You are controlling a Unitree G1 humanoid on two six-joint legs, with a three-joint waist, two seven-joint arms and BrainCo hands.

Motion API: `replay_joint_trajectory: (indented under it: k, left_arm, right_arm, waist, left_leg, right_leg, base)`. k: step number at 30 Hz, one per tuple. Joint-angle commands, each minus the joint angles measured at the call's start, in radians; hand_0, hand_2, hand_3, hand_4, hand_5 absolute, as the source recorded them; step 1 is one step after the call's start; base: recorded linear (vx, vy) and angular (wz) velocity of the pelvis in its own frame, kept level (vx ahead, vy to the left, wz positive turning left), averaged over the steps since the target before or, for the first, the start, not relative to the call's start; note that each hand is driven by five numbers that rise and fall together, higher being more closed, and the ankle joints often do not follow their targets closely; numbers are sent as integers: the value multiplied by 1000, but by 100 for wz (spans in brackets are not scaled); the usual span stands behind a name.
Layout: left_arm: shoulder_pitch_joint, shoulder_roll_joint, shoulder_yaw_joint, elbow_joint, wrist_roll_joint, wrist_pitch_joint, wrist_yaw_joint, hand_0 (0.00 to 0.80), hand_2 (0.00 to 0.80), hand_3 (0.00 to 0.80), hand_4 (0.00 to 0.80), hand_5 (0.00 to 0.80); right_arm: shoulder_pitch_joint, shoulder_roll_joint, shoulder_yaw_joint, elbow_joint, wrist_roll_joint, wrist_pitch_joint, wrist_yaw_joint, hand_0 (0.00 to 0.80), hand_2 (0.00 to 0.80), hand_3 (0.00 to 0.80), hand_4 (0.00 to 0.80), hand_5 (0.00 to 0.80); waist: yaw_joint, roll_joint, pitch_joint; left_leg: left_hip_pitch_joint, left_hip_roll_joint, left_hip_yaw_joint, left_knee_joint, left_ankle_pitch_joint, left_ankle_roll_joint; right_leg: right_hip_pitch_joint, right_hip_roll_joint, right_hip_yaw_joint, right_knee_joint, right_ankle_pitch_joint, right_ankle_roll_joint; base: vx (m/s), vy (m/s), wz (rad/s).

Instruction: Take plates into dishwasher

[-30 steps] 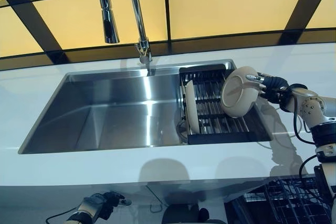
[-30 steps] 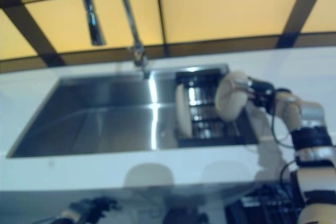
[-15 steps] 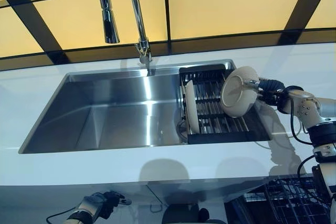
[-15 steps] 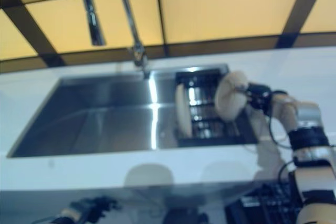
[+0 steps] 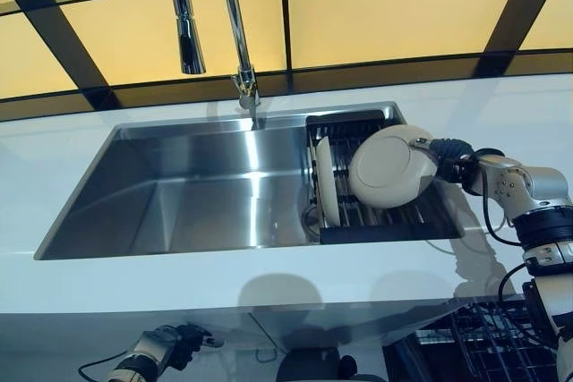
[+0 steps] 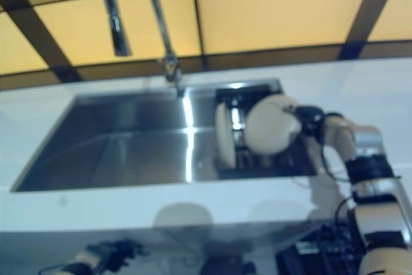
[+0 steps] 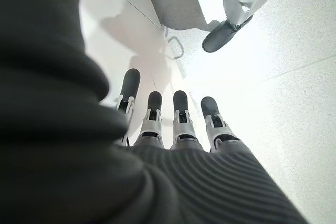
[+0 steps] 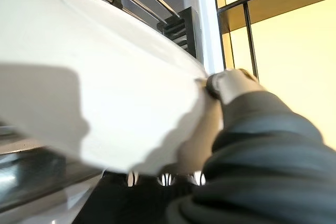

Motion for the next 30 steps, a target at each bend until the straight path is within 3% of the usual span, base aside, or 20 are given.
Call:
replay_joint_trajectory:
  k: [1,5,9,20,24,30]
  left_arm:
    - [-115,90,-31,-24,-31,-17,1,0,0,0,0,0]
    - [-114,90,-33,-25,-37,-20,1,0,0,0,0,0]
    - [-113,91,-32,-27,-43,-18,5,0,0,0,0,0]
    - [-81,125,3,-40,-44,-33,-6,0,0,0,0,0]
    - [-74,146,18,-27,-45,-54,-13,0,0,0,0,0]
    - [-51,161,36,-18,-24,-101,-18,0,0,0,0,0]
  right_arm:
    - [-45,74,74,58,26,-22,-10,800,800,800,800,800]
    - [-51,71,69,32,18,-80,-13,800,800,800,800,800]
    - [-57,61,55,-37,-39,-190,-24,800,800,800,800,800]
    - [-37,-7,-19,-364,-209,-403,-142,800,800,800,800,800]
    - [-37,-68,-70,-476,-345,-527,-234,800,800,800,800,800]
    - [7,-134,-148,-572,-419,-594,-297,800,800,800,800,800]
  waist:
    - [4,-84,-21]
    - [3,-83,-21]
    - [0,-83,-21]
    - [-9,-81,-26]
    - [-13,-81,-31]
    - [-11,-83,-20]
  left_leg:
    - [-5,1,38,24,102,-47]
    - [-4,-4,40,14,95,-44]
    - [-2,-15,38,5,79,-37]
    - [11,-55,27,-15,40,-3]
    - [15,-77,19,-19,23,20]
    - [4,-107,-6,-7,4,56]
  right_leg:
    - [59,-76,45,55,-62,46]
    - [58,-79,46,54,-60,50]
    - [55,-83,50,53,-56,56]
    - [56,-103,66,51,-46,86]
    - [52,-117,73,61,-43,107]
    - [20,-150,94,122,-37,137]
  base:
    - [0,0,0]
    - [-20,35,0]
    - [-25,40,0]
    - [-40,67,1]
    - [-84,115,0]
    - [-125,131,0]
